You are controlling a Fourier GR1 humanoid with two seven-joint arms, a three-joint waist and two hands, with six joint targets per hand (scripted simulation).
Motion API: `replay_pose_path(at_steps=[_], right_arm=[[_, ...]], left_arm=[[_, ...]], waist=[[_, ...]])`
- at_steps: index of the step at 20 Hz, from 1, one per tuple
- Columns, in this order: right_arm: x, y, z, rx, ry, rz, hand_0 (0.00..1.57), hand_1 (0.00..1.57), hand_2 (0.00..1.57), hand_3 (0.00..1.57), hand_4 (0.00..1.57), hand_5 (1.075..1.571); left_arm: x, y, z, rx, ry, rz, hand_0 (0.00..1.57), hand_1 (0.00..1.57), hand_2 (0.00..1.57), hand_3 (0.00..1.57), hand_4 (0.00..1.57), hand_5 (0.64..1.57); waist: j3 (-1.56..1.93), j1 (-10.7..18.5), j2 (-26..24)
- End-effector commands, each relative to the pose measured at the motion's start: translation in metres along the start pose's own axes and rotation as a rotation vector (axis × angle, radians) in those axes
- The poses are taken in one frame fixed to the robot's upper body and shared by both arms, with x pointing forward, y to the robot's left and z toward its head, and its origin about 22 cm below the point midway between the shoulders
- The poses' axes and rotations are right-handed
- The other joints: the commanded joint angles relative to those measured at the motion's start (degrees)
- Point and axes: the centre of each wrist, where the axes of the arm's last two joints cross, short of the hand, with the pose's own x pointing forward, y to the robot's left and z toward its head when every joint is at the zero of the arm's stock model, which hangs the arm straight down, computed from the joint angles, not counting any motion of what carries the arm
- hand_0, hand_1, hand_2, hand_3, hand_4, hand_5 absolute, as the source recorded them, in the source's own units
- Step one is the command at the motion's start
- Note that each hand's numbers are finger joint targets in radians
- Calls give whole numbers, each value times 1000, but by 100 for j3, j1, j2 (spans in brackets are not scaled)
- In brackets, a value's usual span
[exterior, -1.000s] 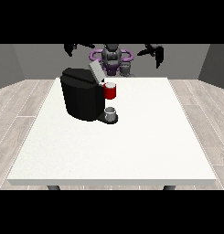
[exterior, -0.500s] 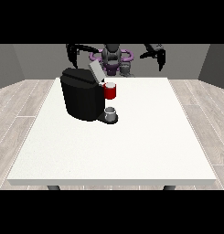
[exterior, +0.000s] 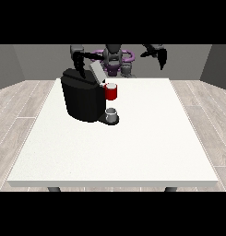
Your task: Insert the coffee pod into the coffee machine and close the lid
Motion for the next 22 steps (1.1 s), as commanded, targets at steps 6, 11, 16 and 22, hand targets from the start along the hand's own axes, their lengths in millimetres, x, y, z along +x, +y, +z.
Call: replay_pose_path(at_steps=[6, 11, 16, 22], right_arm=[[10, 7, -13, 78, -35, 36, 0, 0, 0, 0, 0, 1571], [35, 38, -24, 120, -95, 43, 0, 0, 0, 0, 166, 1571], [57, 28, -31, 130, -102, 116, 0, 0, 0, 0, 200, 1571], [97, 76, -38, 188, -162, 172, 0, 0, 0, 0, 103, 1571]], left_arm=[[21, 1, 19, 61, -29, -37, 0, 0, 0, 0, 376, 1571], [13, 20, 22, 101, -62, -64, 0, 0, 0, 0, 331, 1571], [0, 15, 40, 94, -26, -71, 0, 0, 0, 0, 361, 1571], [9, 11, 23, 76, -23, -49, 0, 0, 0, 0, 372, 1571]], waist=[[0, -172, 261], [-1, -245, 632], [-2, -165, 476], [-5, -25, 571]])
